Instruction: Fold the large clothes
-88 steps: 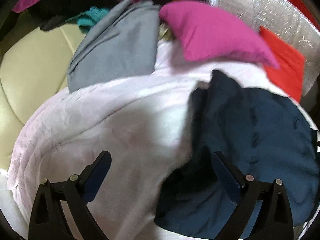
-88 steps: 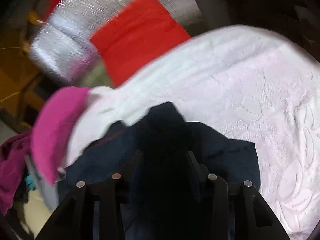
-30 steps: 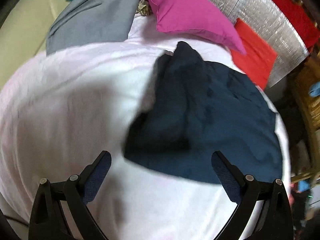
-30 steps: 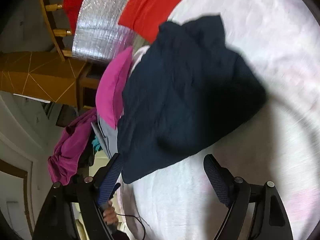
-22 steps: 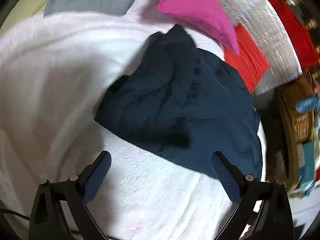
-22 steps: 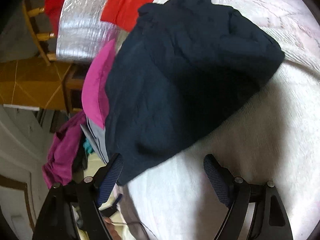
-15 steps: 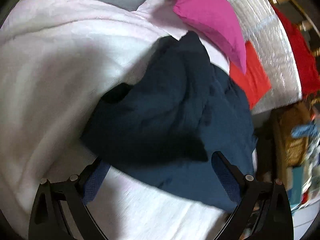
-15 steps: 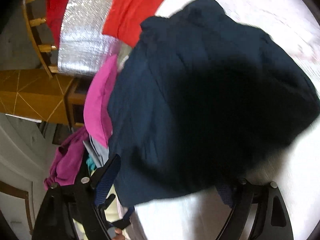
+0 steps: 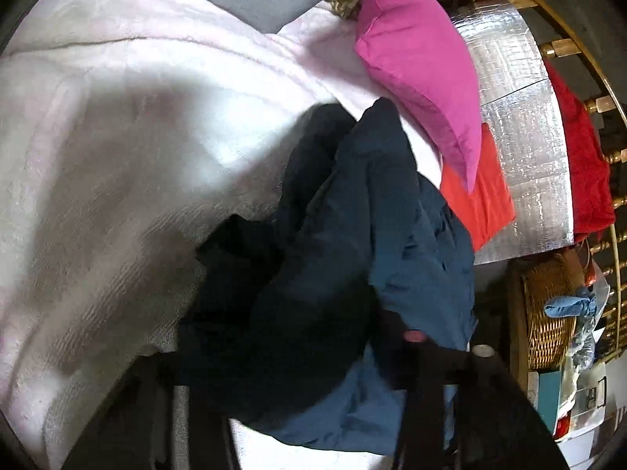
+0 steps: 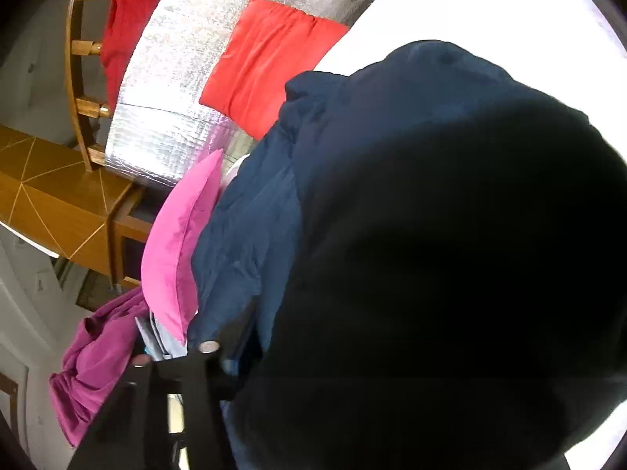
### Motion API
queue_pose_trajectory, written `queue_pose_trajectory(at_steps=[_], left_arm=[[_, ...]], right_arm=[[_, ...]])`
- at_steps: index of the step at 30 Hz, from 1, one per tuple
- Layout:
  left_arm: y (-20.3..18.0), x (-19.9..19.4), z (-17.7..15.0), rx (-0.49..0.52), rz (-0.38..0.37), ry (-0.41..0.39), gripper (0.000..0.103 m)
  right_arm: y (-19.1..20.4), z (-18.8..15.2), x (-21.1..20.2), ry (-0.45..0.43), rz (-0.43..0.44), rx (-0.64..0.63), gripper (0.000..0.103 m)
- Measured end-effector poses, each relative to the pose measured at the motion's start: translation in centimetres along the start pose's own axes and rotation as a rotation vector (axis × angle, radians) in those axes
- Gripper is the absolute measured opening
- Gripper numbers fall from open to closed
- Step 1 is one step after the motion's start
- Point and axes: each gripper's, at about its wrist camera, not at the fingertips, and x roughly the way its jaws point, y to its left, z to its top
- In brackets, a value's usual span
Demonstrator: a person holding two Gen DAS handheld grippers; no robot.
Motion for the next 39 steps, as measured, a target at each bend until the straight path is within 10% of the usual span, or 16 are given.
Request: queue_pose_trajectory(at_steps=[4,13,18,20,25,33,39], left_arm=[[-1.6,-1.9,0.3,0.082,0.000,-0.038,0.021],[-1.2,-6.7,0.1,0.143,0.027,-0.045,0.019],[1.4,-3.3,-0.2,0.105,0.221,0.086,0.044],[1.8,-3.3,0.2,0.078,0.229,0.084,0.061],[2.8,-4.4,1.7,0.021,0.205,0.076,0.065],[1.2,-8.6,2.1,0.109,0.304,-0.168,0.067],[-2.3,-6.4,0.6,0.329,0.350,-0.174,0.067]], right_arm=[[2.5,-0.6,-1.4,-0.024,-0.054,-0.111,0.043],[4.1,-3.7,-5.1,0.027,-0.036,-0.226,0.042],[0.9,-4.8,-2.8,0.148,-0.088,-0.134,0.057],[0.3,-4.2,-3.0,0.188,-0.067,-0.073,0.064],[-0.1,-2.6,-6.3,0.281,-0.074,-0.125,0.065],[-1.6,0.7,-13.9,0.149,-0.061,-0.133,0.066],[3.5,0.8,-13.7,-0.096,-0.138,-0.353,0.067]])
